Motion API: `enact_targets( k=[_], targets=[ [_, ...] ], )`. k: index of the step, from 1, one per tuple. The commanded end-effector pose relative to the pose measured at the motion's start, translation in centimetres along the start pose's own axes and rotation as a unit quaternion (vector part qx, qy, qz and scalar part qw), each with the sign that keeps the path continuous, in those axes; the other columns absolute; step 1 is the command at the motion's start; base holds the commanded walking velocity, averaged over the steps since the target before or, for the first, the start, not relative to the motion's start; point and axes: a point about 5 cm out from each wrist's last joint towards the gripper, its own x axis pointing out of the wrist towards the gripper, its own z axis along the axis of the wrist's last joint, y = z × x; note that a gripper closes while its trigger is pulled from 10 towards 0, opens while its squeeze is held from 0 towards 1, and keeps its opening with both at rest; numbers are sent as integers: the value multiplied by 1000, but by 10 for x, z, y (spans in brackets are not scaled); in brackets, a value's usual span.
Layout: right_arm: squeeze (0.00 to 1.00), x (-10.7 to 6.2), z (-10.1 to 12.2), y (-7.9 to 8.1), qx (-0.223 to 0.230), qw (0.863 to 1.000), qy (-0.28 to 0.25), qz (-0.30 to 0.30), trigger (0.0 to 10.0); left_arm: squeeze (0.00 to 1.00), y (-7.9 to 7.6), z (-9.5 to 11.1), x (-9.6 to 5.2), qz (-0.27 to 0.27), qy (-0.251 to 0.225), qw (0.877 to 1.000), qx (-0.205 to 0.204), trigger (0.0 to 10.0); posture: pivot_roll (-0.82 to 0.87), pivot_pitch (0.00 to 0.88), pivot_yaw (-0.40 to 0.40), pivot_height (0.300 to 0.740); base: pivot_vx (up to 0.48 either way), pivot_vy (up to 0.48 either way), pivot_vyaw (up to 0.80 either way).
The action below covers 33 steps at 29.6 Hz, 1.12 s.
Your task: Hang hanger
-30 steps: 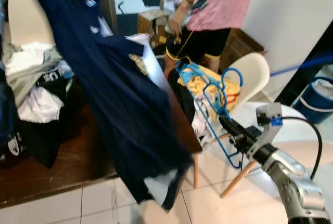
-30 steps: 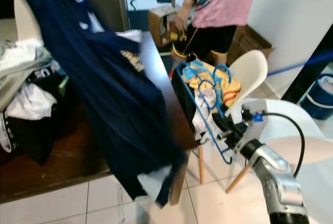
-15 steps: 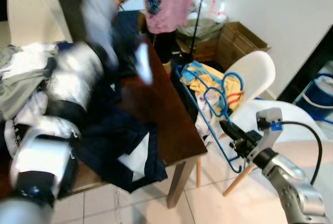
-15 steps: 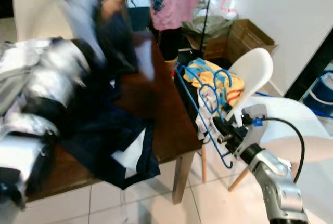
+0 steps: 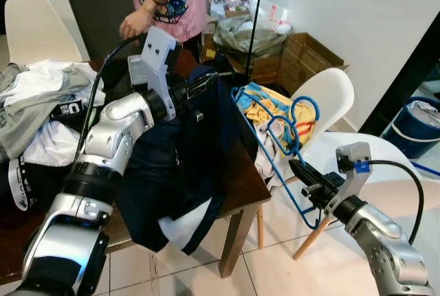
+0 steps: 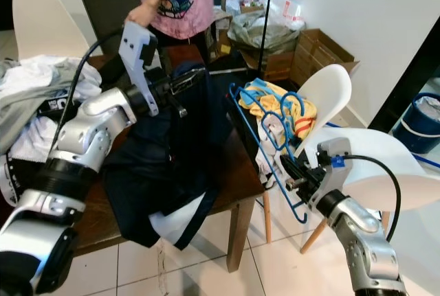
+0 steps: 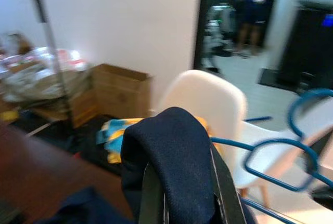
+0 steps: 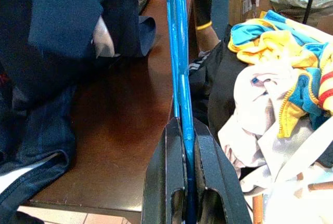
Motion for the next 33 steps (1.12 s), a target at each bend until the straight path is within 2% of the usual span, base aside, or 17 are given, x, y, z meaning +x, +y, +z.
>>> enact_targets(
  k=[1,2,5,6,8,9,11,12,13,15,17,18,20,23,27,28,33],
  targets=[
    [0,-1,-4,2,0,1000,4,4,10000,0,3,-5,-5,20,13,1000,-3,10000,58,122,12,740,0,0,0],
    [0,-1,-5,2,-1,1000,7,6,10000,1000,19,-18,-18,103,49,993,-2,10000,60,124,9,740,0,0,0],
    [0,-1,-5,2,-1,1000,7,6,10000,1000,19,-18,-18,103,49,993,-2,10000,60,124,9,740,0,0,0],
    [0,-1,-6,3,-2,1000,10,8,10000,1000,34,-30,-33,177,87,980,11,10000,61,124,7,740,0,0,0],
    [0,-1,-6,3,-2,1000,10,8,10000,1000,34,-30,-33,177,87,980,11,10000,61,124,7,740,0,0,0],
    [0,-1,-6,3,-2,1000,11,10,10000,1000,53,-32,-57,267,117,955,55,10000,62,125,11,740,0,0,0],
    [0,-1,-6,3,-2,1000,11,10,10000,1000,53,-32,-57,267,117,955,55,10000,62,125,11,740,0,0,0],
    [0,0,-5,3,-2,1000,10,11,10000,1000,64,-26,-76,325,139,930,102,10000,64,127,8,740,0,0,0],
    [0,0,-5,3,-2,1000,10,11,10000,1000,64,-26,-76,325,139,930,102,10000,64,127,8,740,0,0,0],
    [0,2,-3,2,0,1000,5,11,10000,1000,66,27,-94,382,97,872,291,10000,71,131,-5,740,0,0,0],
    [0,2,-3,2,0,1000,5,11,10000,1000,66,27,-94,382,97,872,291,10000,71,131,-5,740,0,0,0],
    [0,4,-2,2,4,1000,0,11,10000,1000,62,53,-99,402,62,846,346,10000,73,132,-10,740,0,0,0],
    [0,5,-1,2,7,1000,-3,11,10000,1000,59,68,-102,415,38,828,375,10000,74,132,-12,740,0,0,0],
    [0,7,1,2,9,1000,-7,14,10000,1000,56,84,-111,450,3,806,383,10000,78,132,-18,740,0,0,0],
    [0,8,2,1,8,1000,-9,14,10000,1000,55,87,-118,476,-18,804,357,10000,82,132,-24,740,0,0,0],
    [0,9,5,-1,3,1000,-16,13,10000,0,60,78,-133,512,-25,808,289,10000,102,135,-40,740,0,0,800],
    [0,13,10,-5,-9,1000,-24,13,10000,0,63,28,-170,581,7,806,109,10000,104,133,-44,740,0,0,800]
  ],
)
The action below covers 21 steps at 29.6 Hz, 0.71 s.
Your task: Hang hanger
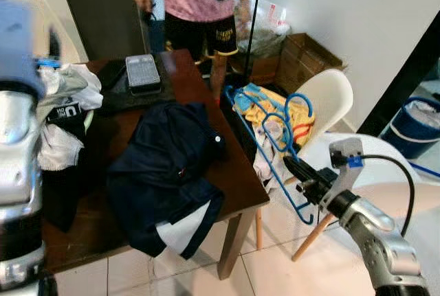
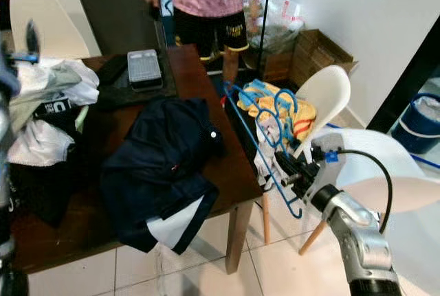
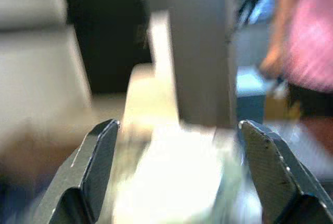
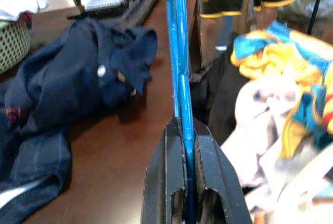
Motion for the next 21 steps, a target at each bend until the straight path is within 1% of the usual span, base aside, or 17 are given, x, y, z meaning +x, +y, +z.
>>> enact_targets(
  k=[1,2,4,5,6,7,8,9,10,12,14,15,16,17,18,19,21],
  targets=[
    [0,1,4,-3,-9,1000,-9,-1,10000,0,5,-22,-12,15,58,997,-47,10000,104,134,-46,740,0,0,800],
    [0,1,4,-3,-9,1000,-9,-1,10000,0,5,-22,-12,15,58,997,-47,10000,104,134,-46,740,0,0,800],
    [0,1,6,-5,-11,1000,-13,-6,10000,0,-3,-31,-22,-6,81,995,-65,10000,104,135,-47,740,0,0,800],
    [0,1,6,-5,-11,1000,-13,-6,10000,0,-3,-31,-22,-6,81,995,-65,10000,104,135,-47,740,0,0,800],
    [0,2,7,-6,-10,1000,-18,-10,10000,0,-10,-34,-27,-26,89,993,-78,10000,104,135,-48,740,0,0,800],
    [0,2,7,-6,-10,1000,-18,-10,10000,0,-10,-34,-27,-26,89,993,-78,10000,104,135,-48,740,0,0,800],
    [0,3,10,-6,-9,1000,-25,-12,10000,0,-20,-37,-33,-51,96,990,-95,10000,103,136,-47,740,0,0,800],
    [0,3,10,-6,-9,1000,-25,-12,10000,0,-20,-37,-33,-51,96,990,-95,10000,103,136,-47,740,0,0,800],
    [0,4,14,-5,-8,999,-34,-13,10000,0,-30,-38,-39,-76,99,986,-109,10000,103,136,-50,740,0,0,800],
    [0,6,20,-4,-4,999,-51,-12,10000,0,-42,-36,-45,-113,99,980,-130,10000,104,136,-51,740,0,0,800],
    [0,9,26,-4,3,998,-68,-13,10000,0,-49,-31,-46,-151,87,977,-123,10000,106,135,-53,740,0,0,800],
    [0,11,28,-4,5,997,-72,-15,10000,0,-52,-30,-46,-169,80,977,-104,10000,106,135,-54,740,0,0,800],
    [0,11,28,-4,5,997,-72,-15,10000,0,-52,-30,-46,-169,80,977,-104,10000,106,135,-54,740,0,0,800],
    [0,13,30,-4,3,997,-74,-17,10000,0,-54,-30,-44,-178,74,977,-89,10000,111,137,-60,740,0,0,594],
    [0,13,30,-4,3,997,-74,-17,10000,0,-54,-30,-44,-178,74,977,-89,10000,111,137,-60,740,0,0,594],
    [0,15,30,-5,4,997,-73,-20,10000,0,-54,-32,-42,-175,74,979,-81,10000,111,136,-59,740,0,0,0],
    [0,16,30,-5,2,997,-71,-23,10000,0,-54,-32,-40,-170,74,979,-82,10000,107,135,-57,740,0,0,0]
  ],
)
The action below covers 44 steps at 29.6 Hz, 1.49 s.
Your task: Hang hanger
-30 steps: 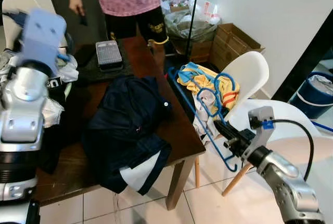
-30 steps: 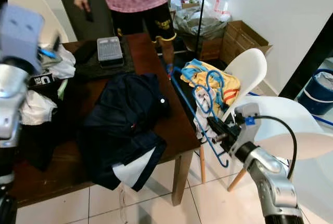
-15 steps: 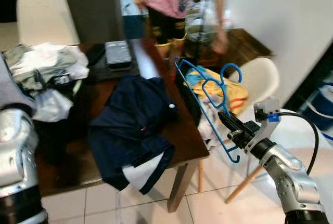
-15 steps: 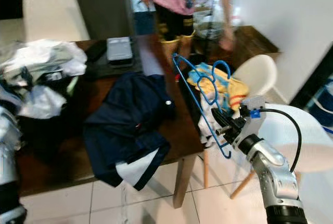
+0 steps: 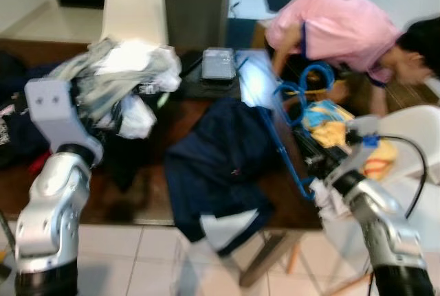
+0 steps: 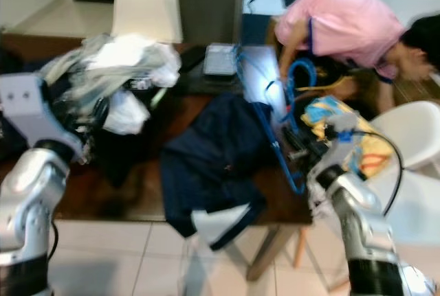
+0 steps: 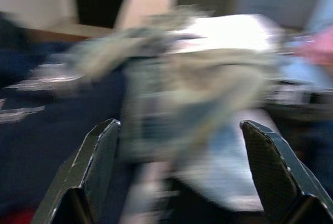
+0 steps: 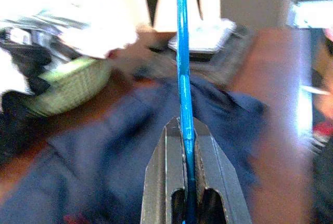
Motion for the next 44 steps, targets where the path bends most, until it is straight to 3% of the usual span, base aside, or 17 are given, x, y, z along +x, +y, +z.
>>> enact_targets(
  k=[1,11,13,19,24,29,33,38,44],
  targets=[
    [0,-4,-4,-4,-5,1000,10,-13,10000,0,0,0,2,1,-1,1000,6,10000,106,135,-57,740,0,0,0],
    [0,-3,5,-9,-31,999,-2,-32,10000,0,7,6,9,-4,-20,1000,-8,10000,98,133,-60,740,0,0,320],
    [0,-3,9,-8,-33,999,-8,-29,10000,0,1,6,17,-46,-24,998,-23,10000,96,131,-59,740,0,0,800],
    [0,-2,10,-7,-34,999,-10,-29,10000,0,-4,4,21,-68,-19,997,-23,10000,92,126,-53,740,0,0,800],
    [0,-1,12,-6,-28,999,-22,-35,10000,0,-24,-2,26,-134,-8,991,-30,10000,89,119,-48,740,0,0,800],
    [0,0,13,-5,-21,999,-27,-41,10000,0,-33,-1,28,-171,-8,984,-48,10000,87,117,-48,740,0,0,160],
    [0,1,13,-5,-18,999,-30,-41,10000,0,-35,1,36,-197,-13,978,-62,10000,86,118,-49,740,0,0,0],
    [0,0,14,-5,-22,998,-28,-42,10000,0,-36,-3,58,-234,-14,970,-59,10000,72,109,-45,740,0,0,0],
    [0,-3,16,-8,-29,998,-16,-49,10000,0,-33,-6,73,-247,-4,968,-47,10000,56,105,-42,740,0,0,0]
  ],
)
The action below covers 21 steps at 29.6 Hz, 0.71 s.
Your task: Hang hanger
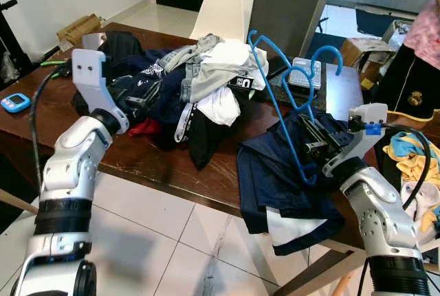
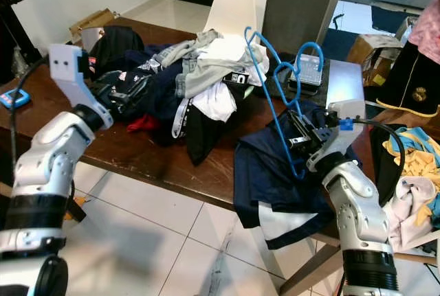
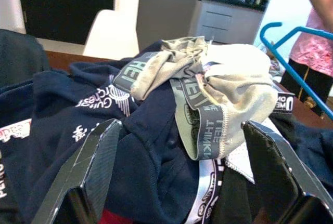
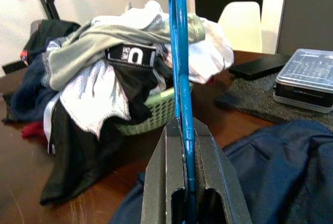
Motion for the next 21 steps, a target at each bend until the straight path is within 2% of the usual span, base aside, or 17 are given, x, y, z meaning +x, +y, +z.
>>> enact_targets(
  k=[1,3,5,11,19,21],
  targets=[
    [0,-5,2,-4,-6,1000,8,-6,10000,0,8,-3,1,1,10,1000,13,10000,56,105,-42,740,0,0,0],
    [0,-5,2,-5,-9,1000,11,-6,10000,0,9,-4,2,0,12,1000,13,10000,56,105,-42,740,0,0,0],
    [0,-11,6,-10,-12,1000,6,-19,10000,0,16,-10,6,7,25,999,19,10000,21,107,-35,740,0,0,-684],
    [0,-19,14,-16,-20,999,2,-29,10000,0,25,-18,13,26,41,999,9,10000,-12,126,-34,740,0,0,0],
    [0,-25,19,-16,-28,999,5,-29,10000,0,26,-20,18,23,49,999,-6,10000,-45,154,-36,740,0,0,0],
    [0,-29,23,-17,-33,999,7,-29,10000,0,21,-22,22,3,55,998,-14,10000,-64,171,-39,740,0,0,0]
  ],
)
